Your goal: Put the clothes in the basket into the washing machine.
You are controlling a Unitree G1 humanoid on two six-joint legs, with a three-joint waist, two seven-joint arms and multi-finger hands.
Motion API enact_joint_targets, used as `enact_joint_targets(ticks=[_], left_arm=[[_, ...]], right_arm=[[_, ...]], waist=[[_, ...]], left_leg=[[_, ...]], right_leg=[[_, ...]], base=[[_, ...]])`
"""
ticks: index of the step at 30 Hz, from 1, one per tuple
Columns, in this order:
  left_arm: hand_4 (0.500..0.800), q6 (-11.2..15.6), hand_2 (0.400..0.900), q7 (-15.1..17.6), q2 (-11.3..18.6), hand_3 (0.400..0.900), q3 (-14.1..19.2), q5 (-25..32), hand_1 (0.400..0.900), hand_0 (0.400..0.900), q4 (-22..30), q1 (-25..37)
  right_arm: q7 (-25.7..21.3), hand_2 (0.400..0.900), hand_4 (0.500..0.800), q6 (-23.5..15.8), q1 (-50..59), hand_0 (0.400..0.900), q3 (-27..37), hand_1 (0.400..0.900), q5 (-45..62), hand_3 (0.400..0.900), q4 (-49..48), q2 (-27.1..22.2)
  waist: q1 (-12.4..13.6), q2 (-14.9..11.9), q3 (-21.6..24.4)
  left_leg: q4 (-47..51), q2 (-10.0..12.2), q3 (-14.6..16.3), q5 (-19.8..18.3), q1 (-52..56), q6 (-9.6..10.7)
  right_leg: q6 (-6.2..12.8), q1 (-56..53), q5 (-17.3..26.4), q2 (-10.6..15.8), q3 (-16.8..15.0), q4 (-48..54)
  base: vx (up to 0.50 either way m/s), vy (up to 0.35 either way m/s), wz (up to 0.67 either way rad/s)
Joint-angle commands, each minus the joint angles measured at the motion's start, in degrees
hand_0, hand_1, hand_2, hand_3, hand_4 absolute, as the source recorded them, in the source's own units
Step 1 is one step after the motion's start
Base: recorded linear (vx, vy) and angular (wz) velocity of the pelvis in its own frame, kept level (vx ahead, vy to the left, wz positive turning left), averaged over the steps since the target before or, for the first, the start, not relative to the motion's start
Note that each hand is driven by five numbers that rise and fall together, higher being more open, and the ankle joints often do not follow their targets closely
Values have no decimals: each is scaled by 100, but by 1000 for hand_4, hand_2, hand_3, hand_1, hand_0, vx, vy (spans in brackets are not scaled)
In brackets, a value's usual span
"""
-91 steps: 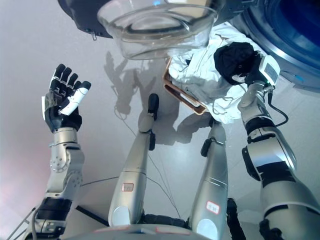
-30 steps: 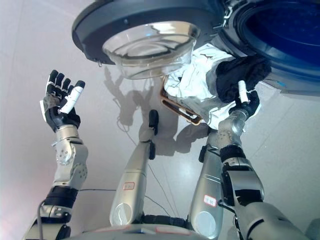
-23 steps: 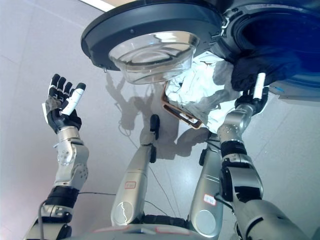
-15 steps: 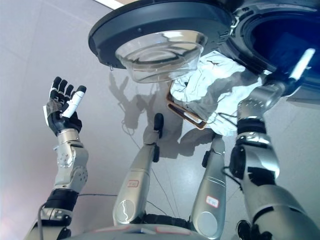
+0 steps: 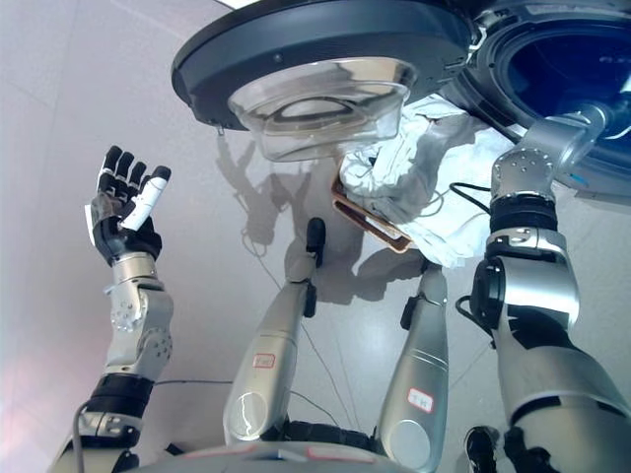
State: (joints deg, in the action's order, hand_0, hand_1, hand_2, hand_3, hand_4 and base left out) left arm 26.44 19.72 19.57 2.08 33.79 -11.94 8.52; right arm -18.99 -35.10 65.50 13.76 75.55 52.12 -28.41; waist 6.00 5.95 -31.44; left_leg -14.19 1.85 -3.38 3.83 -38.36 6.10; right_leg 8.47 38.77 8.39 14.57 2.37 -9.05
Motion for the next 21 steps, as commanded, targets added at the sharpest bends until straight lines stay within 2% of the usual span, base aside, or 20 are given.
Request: enact_joint_targets(ticks=[1,16,21], left_arm=[[800,501,900,69,328,900,411,29,900,900,620,-257],[800,526,900,136,399,900,533,-39,900,900,649,-204],[800,516,900,161,403,900,550,-58,900,900,588,-181]], right_arm=[[129,900,800,-292,118,900,-420,900,-518,900,-176,-548],[-54,900,800,-11,-10,900,-696,900,-1053,900,-92,-321],[125,900,800,-142,-231,900,-566,900,-809,900,-329,-25]], waist=[[-147,326,305],[-170,211,281],[-166,184,297]], left_leg=[[524,-249,-74,122,8,-394],[458,-243,-53,95,-2,-389],[470,-242,-59,104,18,-376]], right_leg=[[-112,-15,-449,-139,45,-435],[-133,-59,-415,-164,85,-429],[-141,-115,-411,-166,106,-394]], base=[[25,-13,-4],[-2,0,0],[0,0,0]])
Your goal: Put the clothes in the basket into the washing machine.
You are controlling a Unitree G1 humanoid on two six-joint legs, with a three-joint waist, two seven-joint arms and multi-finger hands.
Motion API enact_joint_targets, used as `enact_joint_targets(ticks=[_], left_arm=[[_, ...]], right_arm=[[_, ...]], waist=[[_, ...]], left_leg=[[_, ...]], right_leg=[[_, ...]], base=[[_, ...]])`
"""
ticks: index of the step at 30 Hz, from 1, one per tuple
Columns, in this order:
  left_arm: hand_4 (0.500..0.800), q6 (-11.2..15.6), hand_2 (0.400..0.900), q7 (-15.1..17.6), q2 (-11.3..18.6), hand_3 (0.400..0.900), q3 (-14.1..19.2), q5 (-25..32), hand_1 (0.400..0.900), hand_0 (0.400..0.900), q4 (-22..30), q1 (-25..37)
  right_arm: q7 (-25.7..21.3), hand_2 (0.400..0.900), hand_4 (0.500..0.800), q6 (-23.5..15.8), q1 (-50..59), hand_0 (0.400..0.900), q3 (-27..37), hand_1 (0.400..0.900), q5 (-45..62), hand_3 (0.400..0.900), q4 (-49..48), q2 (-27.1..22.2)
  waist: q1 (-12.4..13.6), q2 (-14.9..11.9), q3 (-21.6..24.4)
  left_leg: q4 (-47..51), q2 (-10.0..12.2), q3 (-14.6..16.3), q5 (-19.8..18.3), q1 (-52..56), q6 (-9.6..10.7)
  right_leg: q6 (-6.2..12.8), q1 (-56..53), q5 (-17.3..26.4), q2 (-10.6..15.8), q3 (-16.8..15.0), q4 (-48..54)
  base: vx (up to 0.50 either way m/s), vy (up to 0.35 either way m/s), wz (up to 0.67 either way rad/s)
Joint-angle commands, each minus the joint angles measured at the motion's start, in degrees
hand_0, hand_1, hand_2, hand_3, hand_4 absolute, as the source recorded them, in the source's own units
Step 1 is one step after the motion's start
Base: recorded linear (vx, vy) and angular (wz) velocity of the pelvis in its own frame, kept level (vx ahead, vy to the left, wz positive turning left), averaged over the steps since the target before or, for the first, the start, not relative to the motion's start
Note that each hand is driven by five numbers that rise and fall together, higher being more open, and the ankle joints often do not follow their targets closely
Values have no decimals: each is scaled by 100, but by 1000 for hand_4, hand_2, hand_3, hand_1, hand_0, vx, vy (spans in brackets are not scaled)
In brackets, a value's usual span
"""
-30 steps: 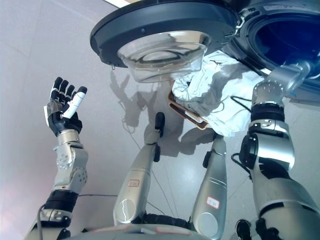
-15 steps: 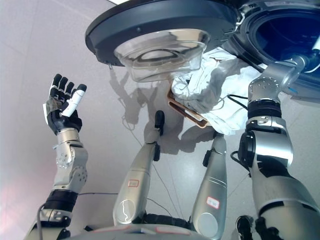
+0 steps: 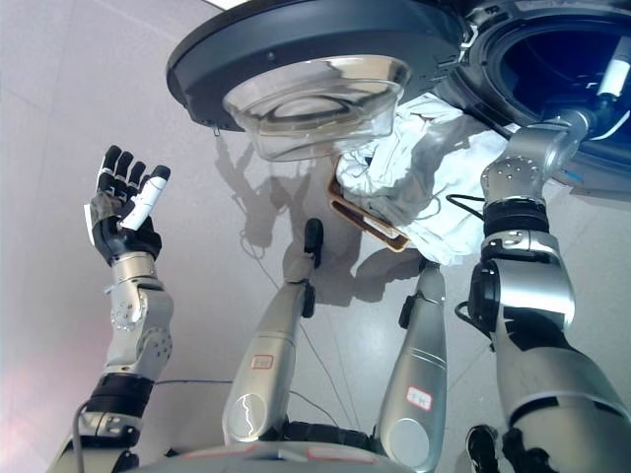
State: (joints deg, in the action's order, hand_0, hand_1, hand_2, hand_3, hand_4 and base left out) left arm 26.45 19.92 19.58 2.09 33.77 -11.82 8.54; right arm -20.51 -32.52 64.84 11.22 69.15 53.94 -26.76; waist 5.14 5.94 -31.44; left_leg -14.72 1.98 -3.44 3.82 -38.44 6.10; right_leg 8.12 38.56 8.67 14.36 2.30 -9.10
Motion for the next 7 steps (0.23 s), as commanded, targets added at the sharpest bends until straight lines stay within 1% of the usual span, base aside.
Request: enact_joint_targets(ticks=[1,3,7], left_arm=[[800,508,900,138,394,900,549,-40,900,900,575,-175],[800,494,900,117,347,900,543,8,900,900,544,-167],[800,458,900,45,321,900,462,25,900,900,446,-157]], right_arm=[[302,900,800,-435,-184,900,-295,900,-127,900,-569,-138],[442,900,800,-509,-347,900,-249,900,8,900,-840,104],[459,900,800,-446,-661,900,-321,900,-184,900,-1029,298]], waist=[[-81,184,300],[-93,171,302],[-140,115,323]], left_leg=[[526,-252,-50,114,23,-375],[521,-241,-49,111,50,-371],[513,-225,-49,111,94,-361]], right_leg=[[-105,-91,-428,-144,121,-384],[-104,-119,-437,-146,121,-390],[-119,-168,-447,-158,134,-406]], base=[[0,0,0],[0,0,0],[0,0,0]])
